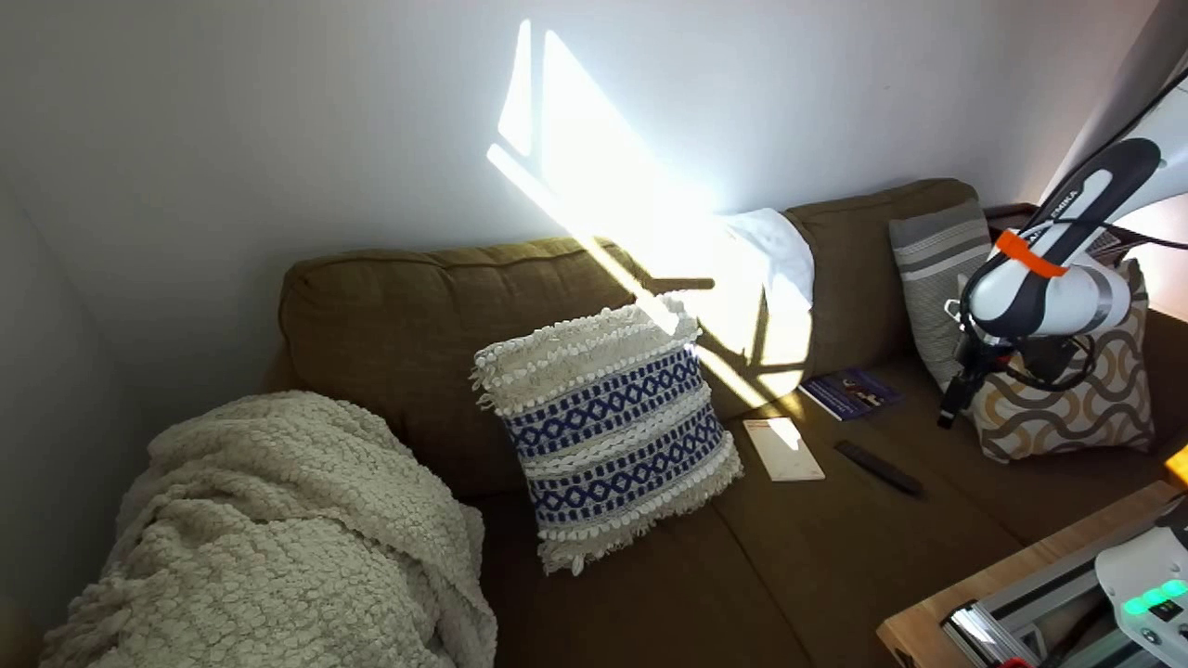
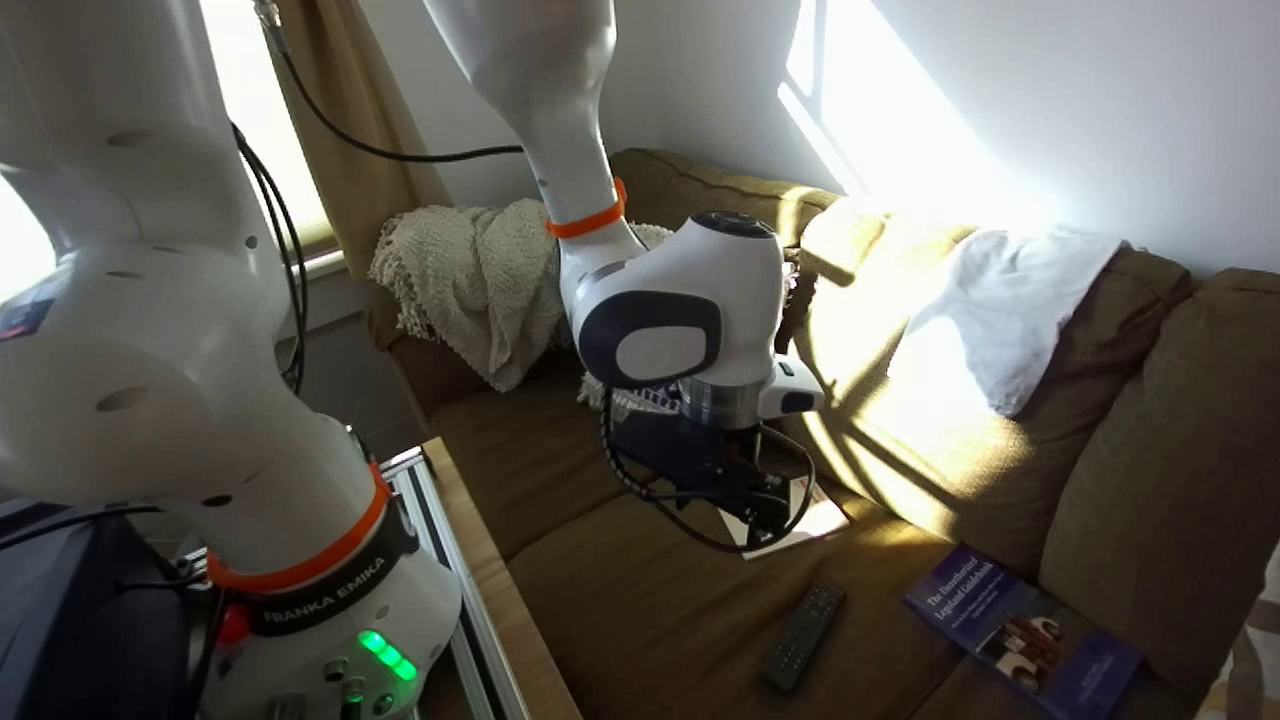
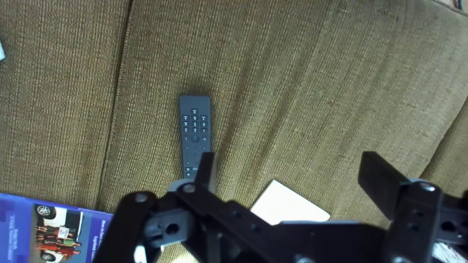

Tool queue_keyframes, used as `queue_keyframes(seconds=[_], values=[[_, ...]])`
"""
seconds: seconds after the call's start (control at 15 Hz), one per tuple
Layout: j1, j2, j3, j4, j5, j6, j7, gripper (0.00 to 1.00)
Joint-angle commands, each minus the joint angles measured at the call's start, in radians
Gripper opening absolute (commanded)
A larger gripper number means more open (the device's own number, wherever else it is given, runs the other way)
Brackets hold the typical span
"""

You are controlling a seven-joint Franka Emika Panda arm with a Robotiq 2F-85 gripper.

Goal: Twist the remote control

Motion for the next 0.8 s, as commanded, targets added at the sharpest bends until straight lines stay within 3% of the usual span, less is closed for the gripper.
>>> queue_keyframes(seconds=[0.0, 0.2, 0.27, 0.73], values=[[-0.146, 0.130, 0.081, 0.000, -0.022, 0.124, -0.083, 1.00], [-0.218, 0.200, 0.103, 0.000, -0.088, 0.180, -0.065, 1.00], [-0.176, 0.151, 0.088, 0.000, -0.100, 0.138, -0.006, 1.00], [-0.185, 0.161, 0.094, 0.008, -0.124, 0.143, 0.012, 1.00]])
